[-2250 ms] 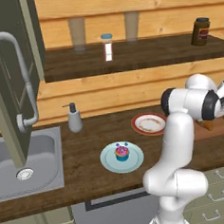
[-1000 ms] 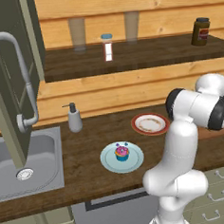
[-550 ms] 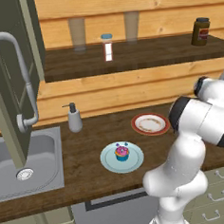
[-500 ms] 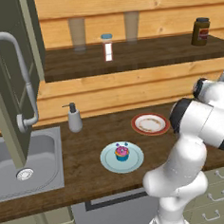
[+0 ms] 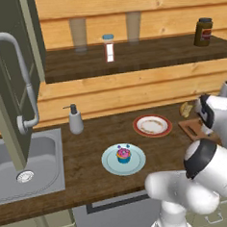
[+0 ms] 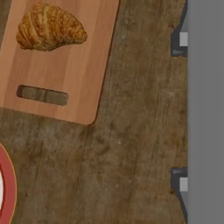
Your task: From the different types of pastries on the counter, select a croissant and place it on the cutting board. Then retrieve a jar of jam from the cabinet and place it alongside the croissant on the cutting board.
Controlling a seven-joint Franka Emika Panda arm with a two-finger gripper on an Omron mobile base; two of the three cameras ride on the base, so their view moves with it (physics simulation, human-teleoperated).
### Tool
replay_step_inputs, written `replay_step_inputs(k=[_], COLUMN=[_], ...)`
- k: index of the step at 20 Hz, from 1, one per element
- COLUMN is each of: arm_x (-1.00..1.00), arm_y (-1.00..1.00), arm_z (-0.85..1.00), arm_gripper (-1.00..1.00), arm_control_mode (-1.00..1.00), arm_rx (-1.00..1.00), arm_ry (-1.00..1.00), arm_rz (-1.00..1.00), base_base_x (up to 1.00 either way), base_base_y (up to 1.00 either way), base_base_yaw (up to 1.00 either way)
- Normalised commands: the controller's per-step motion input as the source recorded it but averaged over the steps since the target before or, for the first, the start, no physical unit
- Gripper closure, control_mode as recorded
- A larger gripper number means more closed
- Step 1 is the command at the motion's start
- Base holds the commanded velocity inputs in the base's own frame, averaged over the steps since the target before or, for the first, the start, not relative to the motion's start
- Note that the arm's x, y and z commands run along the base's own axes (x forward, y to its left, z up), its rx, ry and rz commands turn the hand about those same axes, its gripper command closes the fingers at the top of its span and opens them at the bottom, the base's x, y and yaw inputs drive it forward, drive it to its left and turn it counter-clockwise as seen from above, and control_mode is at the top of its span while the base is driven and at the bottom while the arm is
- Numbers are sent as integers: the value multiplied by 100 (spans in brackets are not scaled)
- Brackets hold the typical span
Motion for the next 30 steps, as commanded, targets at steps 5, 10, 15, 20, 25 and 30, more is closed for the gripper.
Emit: replay_step_inputs(k=[5,10,15,20,25,30], arm_x=[-72,0,0,0,0,0], arm_y=[16,0,0,0,0,0], arm_z=[12,0,0,0,0,0], arm_gripper=[-100,-100,-100,-100,-100,-100], arm_control_mode=[-100,-100,100,100,100,100], arm_rx=[-2,0,0,0,0,0], arm_ry=[-2,0,0,0,0,0], arm_rz=[0,0,0,0,0,0], base_base_x=[0,0,-5,-68,-94,-100], base_base_y=[0,0,0,0,0,13], base_base_yaw=[0,0,0,0,2,2])
